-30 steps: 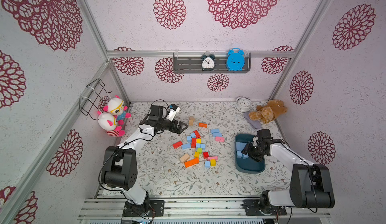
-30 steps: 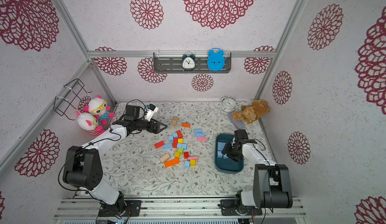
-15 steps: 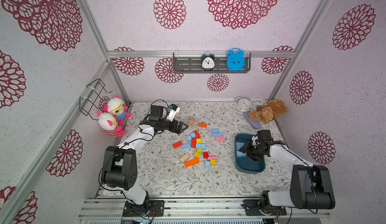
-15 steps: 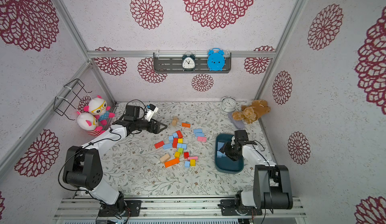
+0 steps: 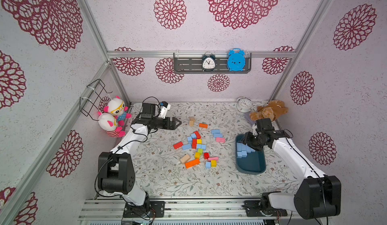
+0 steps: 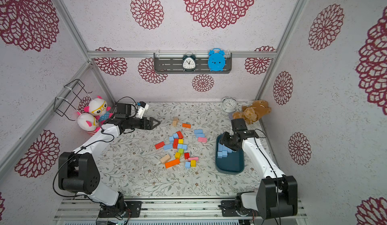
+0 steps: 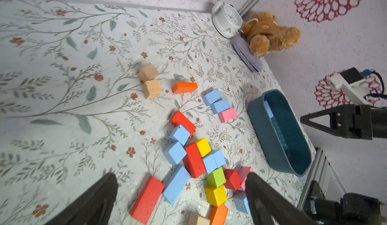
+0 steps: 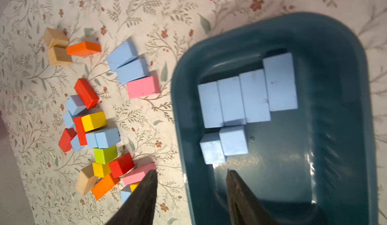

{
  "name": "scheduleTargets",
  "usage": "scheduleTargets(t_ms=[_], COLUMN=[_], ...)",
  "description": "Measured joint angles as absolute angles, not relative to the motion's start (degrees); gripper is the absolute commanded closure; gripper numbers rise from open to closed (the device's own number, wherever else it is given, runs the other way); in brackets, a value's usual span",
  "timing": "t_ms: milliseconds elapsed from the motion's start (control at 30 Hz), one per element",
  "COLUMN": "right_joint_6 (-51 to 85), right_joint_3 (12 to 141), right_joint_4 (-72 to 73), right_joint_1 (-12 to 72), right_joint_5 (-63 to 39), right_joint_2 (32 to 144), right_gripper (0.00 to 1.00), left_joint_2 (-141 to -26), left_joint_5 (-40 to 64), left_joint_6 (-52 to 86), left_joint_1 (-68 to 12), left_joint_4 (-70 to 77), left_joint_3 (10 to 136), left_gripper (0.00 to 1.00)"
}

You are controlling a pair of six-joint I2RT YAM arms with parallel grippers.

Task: Pick out the blue building blocks
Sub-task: Pick up the building block from the center of the board.

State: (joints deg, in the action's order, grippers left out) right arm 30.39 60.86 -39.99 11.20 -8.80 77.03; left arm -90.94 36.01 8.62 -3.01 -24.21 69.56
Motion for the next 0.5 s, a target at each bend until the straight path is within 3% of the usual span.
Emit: scheduleTargets(t_ms=[267,367,500], right_joint_6=[23.24,19.0,10.41], right_joint_3=[78.46,84.99,90.91], right_joint_4=[-41.19,-41.23,-39.83], right_joint_1=[20.14,22.5,25.41], right_joint_5=[-2.55,-0.49,1.87], right_joint_2=[97.3,104.22,110.8], right_gripper=[0.4,0.33,0.32], left_joint_2=[-86.17,-84.09,-82.04], left_joint_5=[33.1,31.68,30.06], left_joint_6=[10.98,8.84,5.37], left_joint_1=[4.05,5.23,6.39], left_joint_4=[-21.28,-21.3,-21.37], left_joint_3=[59.61,58.17,58.13], left_gripper=[0.03,0.03,0.03])
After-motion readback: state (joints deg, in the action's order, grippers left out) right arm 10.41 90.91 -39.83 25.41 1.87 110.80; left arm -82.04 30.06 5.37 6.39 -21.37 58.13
